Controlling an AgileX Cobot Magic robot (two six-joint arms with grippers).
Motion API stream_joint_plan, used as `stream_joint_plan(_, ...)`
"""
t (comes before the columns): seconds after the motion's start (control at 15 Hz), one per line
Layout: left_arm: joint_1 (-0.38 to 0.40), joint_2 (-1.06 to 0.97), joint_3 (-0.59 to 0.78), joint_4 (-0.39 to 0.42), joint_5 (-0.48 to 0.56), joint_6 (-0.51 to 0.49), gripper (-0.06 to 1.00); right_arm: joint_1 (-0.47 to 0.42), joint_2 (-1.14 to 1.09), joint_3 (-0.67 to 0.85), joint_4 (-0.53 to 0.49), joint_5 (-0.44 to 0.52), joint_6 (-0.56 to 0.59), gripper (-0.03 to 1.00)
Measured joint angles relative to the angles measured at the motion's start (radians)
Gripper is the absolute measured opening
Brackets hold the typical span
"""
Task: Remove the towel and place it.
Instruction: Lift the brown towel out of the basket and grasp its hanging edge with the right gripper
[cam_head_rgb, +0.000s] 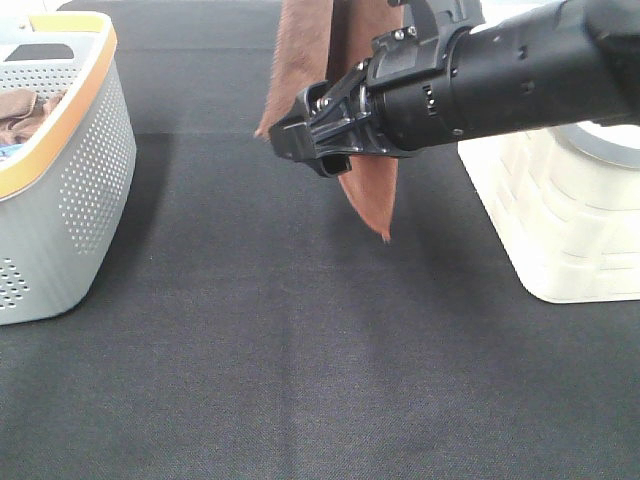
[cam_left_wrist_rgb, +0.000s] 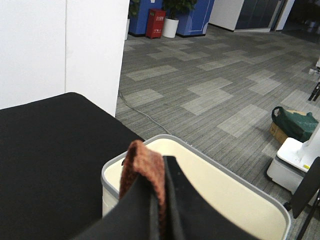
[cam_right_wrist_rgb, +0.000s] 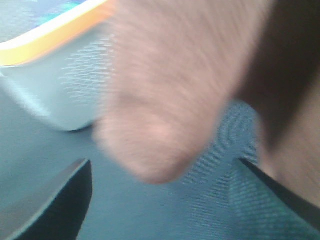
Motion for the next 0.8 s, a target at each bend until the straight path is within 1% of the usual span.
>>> stream_joint_plan(0.13,0.0,0.005,0.0,0.003,0.0,0.0,0.0,0.011,-0.005,-0.006,0.028,0.027,0.0,0.72)
stream_joint_plan(0.2,0.0,0.005,0.0,0.003,0.0,0.0,0.0,0.031,-0.005,-0.007,0.034,0.029,0.0,0.72)
stream_joint_plan(0.27,0.0,0.005,0.0,0.003,0.0,0.0,0.0,0.068,-0.005,-0.007,0.04,0.016,0.0,0.72)
stream_joint_plan(0.4,0.0,0.005,0.0,0.003,0.0,0.0,0.0,0.113,-0.005,-0.007,0.044,-0.048,0.0,0.75)
stream_joint_plan(0.47,0.0,0.005,0.0,0.003,0.0,0.0,0.0,0.117,-0.001,-0.007,0.054,-0.078,0.006,0.76)
stream_joint_plan(0.53,0.0,0.005,0.0,0.003,0.0,0.0,0.0,0.117,-0.001,-0.007,0.054,-0.078,0.006,0.76)
stream_joint_plan(0.6,0.0,0.005,0.0,0.004,0.0,0.0,0.0,0.117,0.0,-0.007,0.064,-0.111,0.023,0.78)
stream_joint_plan(0.67,0.0,0.005,0.0,0.016,0.0,0.0,0.0,0.117,0.0,-0.007,0.068,-0.109,0.026,0.78)
stream_joint_plan(0.8,0.0,0.005,0.0,0.05,-0.003,0.0,0.0,0.117,-0.002,-0.01,0.07,-0.063,0.027,0.78)
